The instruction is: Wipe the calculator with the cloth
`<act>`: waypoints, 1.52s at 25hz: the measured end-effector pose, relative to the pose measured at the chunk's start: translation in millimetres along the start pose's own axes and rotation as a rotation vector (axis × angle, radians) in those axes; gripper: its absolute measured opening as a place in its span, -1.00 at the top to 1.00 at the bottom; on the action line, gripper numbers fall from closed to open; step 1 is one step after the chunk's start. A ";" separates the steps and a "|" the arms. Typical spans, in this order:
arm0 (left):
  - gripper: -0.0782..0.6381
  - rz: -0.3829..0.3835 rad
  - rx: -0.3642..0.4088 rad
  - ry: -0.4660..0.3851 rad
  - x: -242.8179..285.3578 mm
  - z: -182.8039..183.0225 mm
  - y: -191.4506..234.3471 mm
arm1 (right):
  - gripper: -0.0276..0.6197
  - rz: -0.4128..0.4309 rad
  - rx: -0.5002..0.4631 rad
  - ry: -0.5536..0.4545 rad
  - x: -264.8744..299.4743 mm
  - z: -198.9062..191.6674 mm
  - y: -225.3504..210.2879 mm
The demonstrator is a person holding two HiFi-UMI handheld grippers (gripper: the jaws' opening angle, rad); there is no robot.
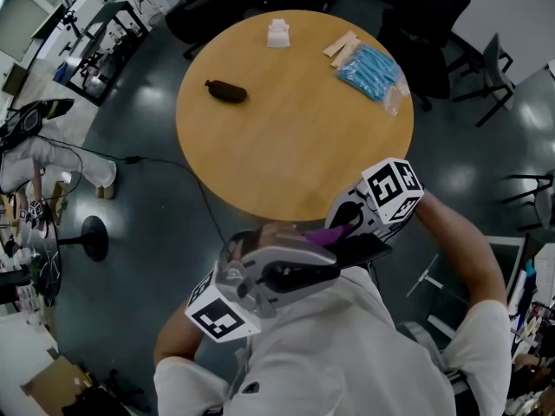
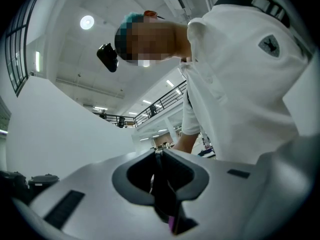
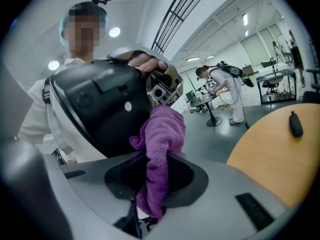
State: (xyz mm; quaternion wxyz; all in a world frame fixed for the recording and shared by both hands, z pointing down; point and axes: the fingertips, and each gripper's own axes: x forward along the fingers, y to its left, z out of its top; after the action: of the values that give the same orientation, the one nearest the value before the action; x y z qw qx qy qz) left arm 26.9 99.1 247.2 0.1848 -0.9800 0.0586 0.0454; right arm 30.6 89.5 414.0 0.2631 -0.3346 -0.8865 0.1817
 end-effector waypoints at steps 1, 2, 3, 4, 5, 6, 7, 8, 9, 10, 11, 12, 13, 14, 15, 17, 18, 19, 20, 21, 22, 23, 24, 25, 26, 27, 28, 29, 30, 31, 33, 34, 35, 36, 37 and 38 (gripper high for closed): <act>0.65 0.007 0.001 -0.003 -0.8 0.9 1.8 | 0.65 -0.004 0.005 0.010 2.5 -5.0 -1.6; 0.65 0.014 0.001 -0.004 -1.6 1.1 3.7 | 0.64 -0.009 0.011 0.019 4.9 -10.1 -3.5; 0.65 0.022 0.000 -0.004 -2.6 0.7 5.8 | 0.64 -0.018 0.016 0.027 6.7 -15.1 -6.0; 0.65 0.029 -0.003 -0.001 -3.5 -0.5 8.2 | 0.64 -0.032 0.023 0.030 7.7 -19.5 -9.3; 0.65 0.036 -0.008 0.004 -4.3 -2.4 11.1 | 0.64 -0.050 0.030 0.027 7.6 -23.1 -13.4; 0.65 0.043 -0.017 0.008 -5.1 -5.1 14.7 | 0.64 -0.074 0.038 0.017 6.3 -26.0 -18.4; 0.65 0.055 -0.032 0.011 -6.3 -8.9 18.9 | 0.64 -0.105 0.045 0.003 4.0 -28.6 -24.3; 0.65 0.073 -0.054 0.013 -8.3 -14.3 23.6 | 0.64 -0.140 0.052 -0.014 0.9 -31.4 -30.9; 0.65 0.097 -0.082 0.016 -11.0 -21.0 28.8 | 0.64 -0.180 0.060 -0.033 -3.0 -34.8 -38.0; 0.65 0.125 -0.111 0.021 -14.3 -29.0 34.2 | 0.64 -0.224 0.069 -0.052 -7.7 -38.9 -45.4; 0.65 0.156 -0.142 0.028 -18.1 -38.2 39.6 | 0.64 -0.272 0.081 -0.072 -13.4 -43.6 -53.2; 0.65 0.191 -0.175 0.035 -22.5 -48.0 45.1 | 0.64 -0.328 0.095 -0.095 -20.1 -49.1 -61.6; 0.65 0.229 -0.212 0.039 -27.3 -58.4 50.7 | 0.64 -0.390 0.112 -0.118 -27.7 -55.6 -70.7; 0.65 0.270 -0.255 0.038 -32.5 -69.3 56.5 | 0.64 -0.460 0.132 -0.141 -36.2 -63.2 -80.7; 0.65 0.314 -0.302 0.032 -37.8 -81.0 62.5 | 0.64 -0.538 0.156 -0.164 -45.7 -71.8 -91.5; 0.65 0.414 -0.404 -0.003 -49.4 -107.7 75.9 | 0.64 -0.719 0.216 -0.210 -67.3 -92.4 -114.2; 0.65 0.469 -0.455 -0.027 -55.6 -123.3 82.5 | 0.64 -0.819 0.252 -0.228 -79.1 -104.8 -125.4; 0.65 0.522 -0.510 -0.045 -61.6 -141.1 87.7 | 0.64 -0.921 0.292 -0.241 -90.8 -118.5 -135.9; 0.65 0.572 -0.567 -0.054 -67.3 -160.8 91.0 | 0.64 -1.018 0.335 -0.249 -101.8 -133.2 -145.0; 0.65 0.618 -0.625 -0.053 -72.4 -181.8 92.7 | 0.64 -1.105 0.381 -0.250 -110.9 -148.5 -152.7; 0.65 0.660 -0.679 -0.045 -77.0 -203.5 92.8 | 0.64 -1.179 0.429 -0.242 -117.8 -164.3 -159.0; 0.65 0.697 -0.727 -0.032 -80.8 -225.7 91.6 | 0.64 -1.239 0.477 -0.227 -122.3 -180.1 -164.2; 0.65 0.727 -0.769 -0.014 -83.9 -248.5 89.7 | 0.64 -1.286 0.526 -0.204 -124.7 -195.5 -169.1; 0.65 0.753 -0.809 0.003 -86.7 -272.1 87.3 | 0.64 -1.324 0.571 -0.176 -125.8 -210.3 -174.1; 0.65 0.779 -0.851 0.017 -89.7 -295.8 84.8 | 0.64 -1.354 0.615 -0.148 -125.6 -224.3 -179.2; 0.65 0.806 -0.896 0.026 -93.0 -318.8 81.9 | 0.64 -1.379 0.654 -0.123 -124.5 -237.2 -184.0; 0.65 0.836 -0.943 0.032 -96.6 -340.7 78.3 | 0.64 -1.399 0.689 -0.103 -122.6 -248.9 -188.1; 0.65 0.866 -0.986 0.038 -100.2 -361.4 73.7 | 0.64 -1.416 0.717 -0.085 -120.5 -258.9 -191.4; 0.65 0.894 -1.022 0.047 -103.7 -380.2 68.7 | 0.64 -1.431 0.736 -0.066 -118.7 -266.9 -194.1; 0.65 0.918 -1.053 0.057 -106.8 -397.2 63.9 | 0.64 -1.446 0.747 -0.049 -117.7 -272.9 -196.8; 0.65 0.960 -1.104 0.073 -111.5 -426.1 57.2 | 0.64 -1.470 0.754 -0.029 -118.6 -280.4 -203.0; 0.65 0.978 -1.124 0.081 -113.4 -438.6 54.7 | 0.64 -1.479 0.755 -0.026 -119.7 -283.2 -206.0; 0.65 0.993 -1.138 0.094 -115.0 -450.3 52.0 | 0.64 -1.486 0.758 -0.023 -120.4 -286.4 -208.7; 0.65 1.005 -1.147 0.114 -116.6 -461.0 49.1 | 0.64 -1.493 0.764 -0.018 -120.4 -290.1 -210.8; 0.65 1.012 -1.152 0.136 -117.9 -470.4 46.2 | 0.64 -1.499 0.772 -0.007 -120.0 -294.1 -212.1; 0.65 1.017 -1.156 0.159 -118.9 -478.4 43.6 | 0.64 -1.504 0.782 0.006 -119.4 -298.1 -212.9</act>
State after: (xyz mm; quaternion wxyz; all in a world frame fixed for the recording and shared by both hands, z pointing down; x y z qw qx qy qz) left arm -64.3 -105.3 688.5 -0.4045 -0.7738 0.4813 0.0774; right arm 176.1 -100.3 716.0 0.4131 0.4589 -0.7455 0.2510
